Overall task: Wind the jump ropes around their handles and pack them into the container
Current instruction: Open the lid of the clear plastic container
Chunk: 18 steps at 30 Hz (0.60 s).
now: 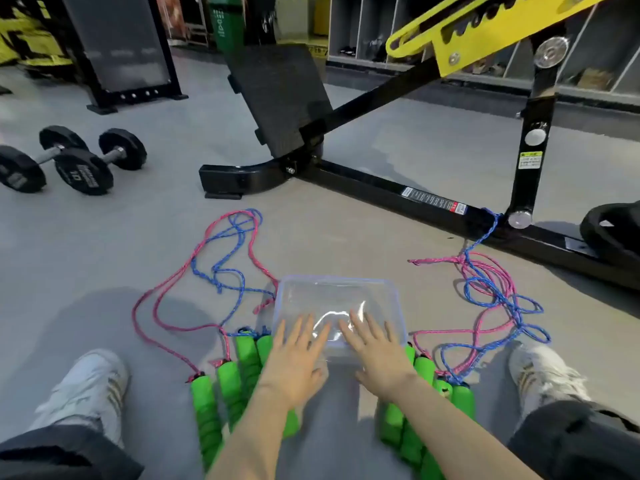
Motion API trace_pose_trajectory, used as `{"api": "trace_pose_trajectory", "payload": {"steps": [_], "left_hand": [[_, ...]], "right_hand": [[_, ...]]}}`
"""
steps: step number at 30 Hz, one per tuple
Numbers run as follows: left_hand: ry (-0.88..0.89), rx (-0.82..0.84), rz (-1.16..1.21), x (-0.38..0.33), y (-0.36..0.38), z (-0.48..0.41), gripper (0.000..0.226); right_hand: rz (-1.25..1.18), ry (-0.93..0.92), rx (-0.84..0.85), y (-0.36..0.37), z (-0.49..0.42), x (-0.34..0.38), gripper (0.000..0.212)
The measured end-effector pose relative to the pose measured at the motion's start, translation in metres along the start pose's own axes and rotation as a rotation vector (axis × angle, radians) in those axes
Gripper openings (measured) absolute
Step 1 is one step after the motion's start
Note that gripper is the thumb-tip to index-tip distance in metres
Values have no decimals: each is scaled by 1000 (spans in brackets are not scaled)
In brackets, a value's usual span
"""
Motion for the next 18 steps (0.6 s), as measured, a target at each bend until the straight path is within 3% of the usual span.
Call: {"api": "trace_pose_trajectory", "payload": {"steps": [2, 4, 11, 14, 18], "left_hand": [[63, -151, 3, -7, -7, -4, 101], [100, -184, -16, -14, 4, -7, 107], [192, -204, -105, -42, 9, 5, 73], [236, -243, -136, -52, 10, 19, 37], [203, -171, -161, -47, 15, 30, 52]], "right_hand": [[-23, 21, -86, 3, 0, -9, 115], [24, 7, -80, 10, 4, -10, 113], [92, -85, -200, 4, 31, -5, 95], [129, -110, -209, 9, 40, -2, 93], [162, -146, -234, 6, 47, 9, 86]]}}
Point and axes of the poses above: each hand's wrist, its own z-axis away from the middle knuckle, its own y-axis out of the palm, x = y × z, the point moved 10 cm from there along -z, towards the middle knuckle, and after that the axes turned 9 degrees about z, right-handed, at the moved point
